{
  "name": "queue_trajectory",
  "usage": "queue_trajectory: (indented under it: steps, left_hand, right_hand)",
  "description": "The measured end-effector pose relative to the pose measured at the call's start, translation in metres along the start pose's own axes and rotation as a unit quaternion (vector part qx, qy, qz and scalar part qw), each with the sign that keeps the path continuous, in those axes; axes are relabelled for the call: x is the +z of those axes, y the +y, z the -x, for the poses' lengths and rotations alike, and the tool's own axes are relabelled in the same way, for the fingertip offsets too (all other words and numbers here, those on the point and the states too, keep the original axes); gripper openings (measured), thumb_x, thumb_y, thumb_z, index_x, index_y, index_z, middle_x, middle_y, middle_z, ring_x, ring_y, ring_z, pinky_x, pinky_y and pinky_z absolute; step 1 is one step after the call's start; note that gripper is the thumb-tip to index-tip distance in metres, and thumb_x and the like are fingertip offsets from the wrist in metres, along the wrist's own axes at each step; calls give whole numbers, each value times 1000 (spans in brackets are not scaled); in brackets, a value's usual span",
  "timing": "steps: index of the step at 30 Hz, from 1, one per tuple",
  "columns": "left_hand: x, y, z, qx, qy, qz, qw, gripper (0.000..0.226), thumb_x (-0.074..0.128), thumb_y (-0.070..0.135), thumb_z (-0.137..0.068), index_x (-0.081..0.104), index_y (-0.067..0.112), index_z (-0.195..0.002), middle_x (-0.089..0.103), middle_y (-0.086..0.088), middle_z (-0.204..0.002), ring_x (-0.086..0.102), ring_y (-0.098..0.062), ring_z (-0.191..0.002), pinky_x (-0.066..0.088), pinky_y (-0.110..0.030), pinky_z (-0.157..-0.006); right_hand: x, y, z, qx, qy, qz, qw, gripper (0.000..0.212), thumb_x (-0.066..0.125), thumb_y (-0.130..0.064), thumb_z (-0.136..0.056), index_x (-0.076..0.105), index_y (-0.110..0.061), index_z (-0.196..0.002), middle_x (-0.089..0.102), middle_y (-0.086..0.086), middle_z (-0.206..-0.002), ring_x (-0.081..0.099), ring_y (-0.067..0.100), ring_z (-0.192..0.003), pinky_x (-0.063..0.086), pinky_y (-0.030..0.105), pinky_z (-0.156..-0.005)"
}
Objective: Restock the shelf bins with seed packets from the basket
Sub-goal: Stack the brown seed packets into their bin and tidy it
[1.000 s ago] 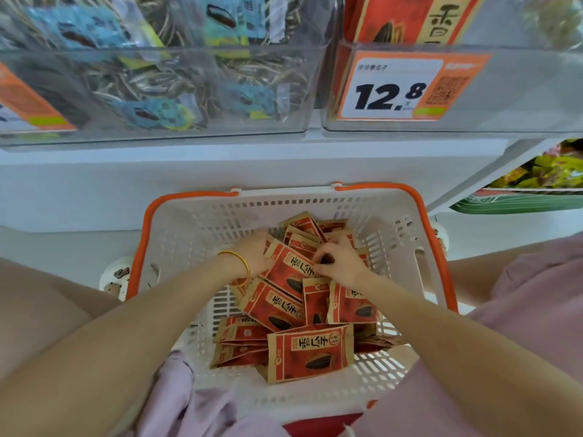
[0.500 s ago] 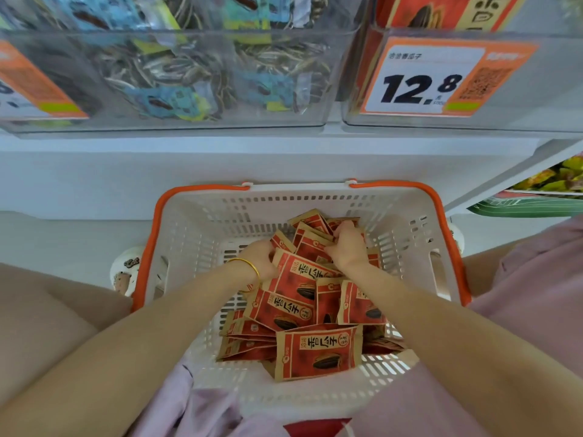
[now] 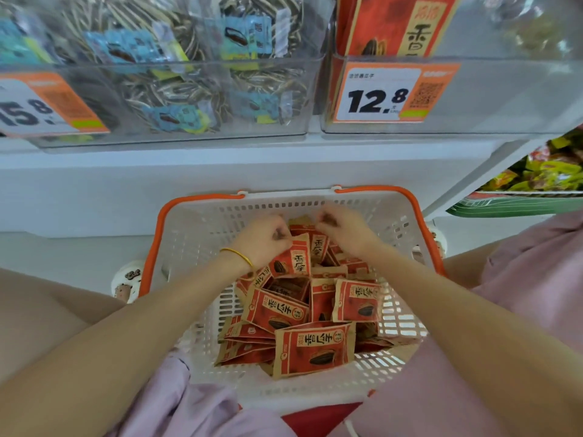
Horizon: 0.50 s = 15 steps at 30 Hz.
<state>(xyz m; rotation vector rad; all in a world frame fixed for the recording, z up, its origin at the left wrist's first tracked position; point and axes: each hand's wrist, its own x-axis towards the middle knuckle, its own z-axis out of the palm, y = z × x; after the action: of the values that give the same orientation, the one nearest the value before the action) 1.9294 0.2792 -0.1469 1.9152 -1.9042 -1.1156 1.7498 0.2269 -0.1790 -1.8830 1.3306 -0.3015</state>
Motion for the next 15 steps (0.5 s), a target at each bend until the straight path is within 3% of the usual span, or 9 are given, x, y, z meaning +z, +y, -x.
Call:
queue_trajectory:
  steps: [4, 7, 9, 11, 13, 15]
  left_hand:
    - [-28, 25, 11, 77, 19, 13, 997, 7, 65, 12, -83, 62, 14, -77, 58, -6, -125, 52, -16, -119, 44, -37, -98]
    - [-43, 49, 23, 112, 41, 20, 993, 8, 66, 13, -83, 62, 16, -77, 65, 0, -99, 58, -13, -96, 46, -30, -86]
    - [-53, 65, 30, 119, 74, 43, 989, 7, 67, 12, -83, 61, 14, -79, 58, 6, -79, 55, -14, -81, 44, -29, -76]
    - [-64, 82, 38, 136, 103, 39, 985, 9, 67, 11, -83, 60, 13, -77, 54, 8, -72, 53, -13, -74, 43, -28, -71]
    - [-74, 101, 48, 156, 125, 19, 980, 10, 66, 12, -82, 59, 15, -76, 54, 7, -71, 51, -10, -69, 40, -24, -65]
    - [-83, 122, 58, 177, 150, 14, 973, 8, 66, 12, -83, 60, 12, -78, 53, 8, -70, 48, -4, -65, 37, -13, -59]
  right_hand:
    - [-45, -34, 23, -82, 35, -32, 995, 5, 57, -12, -91, 60, -9, -90, 60, -1, -84, 57, 16, -81, 44, 25, -73]
    - [-58, -50, 44, -73, 74, -135, 985, 9, 60, -11, -90, 60, -17, -83, 64, 6, -80, 62, 21, -78, 50, 31, -72]
    - [-63, -60, 58, -54, 85, -221, 970, 9, 60, -10, -90, 59, -17, -84, 66, 5, -79, 64, 14, -74, 53, 31, -72]
    - [-72, -67, 72, -44, 88, -269, 958, 3, 58, -16, -91, 60, -15, -91, 68, 4, -83, 66, 12, -78, 56, 33, -78]
    - [-82, -69, 87, -34, 68, -305, 949, 28, 52, -34, -94, 60, -13, -110, 69, 5, -99, 67, 12, -92, 54, 35, -90]
    - [-91, -67, 102, -45, 27, -307, 950, 62, 50, -60, -84, 49, -19, -130, 65, -4, -118, 61, 7, -109, 49, 32, -98]
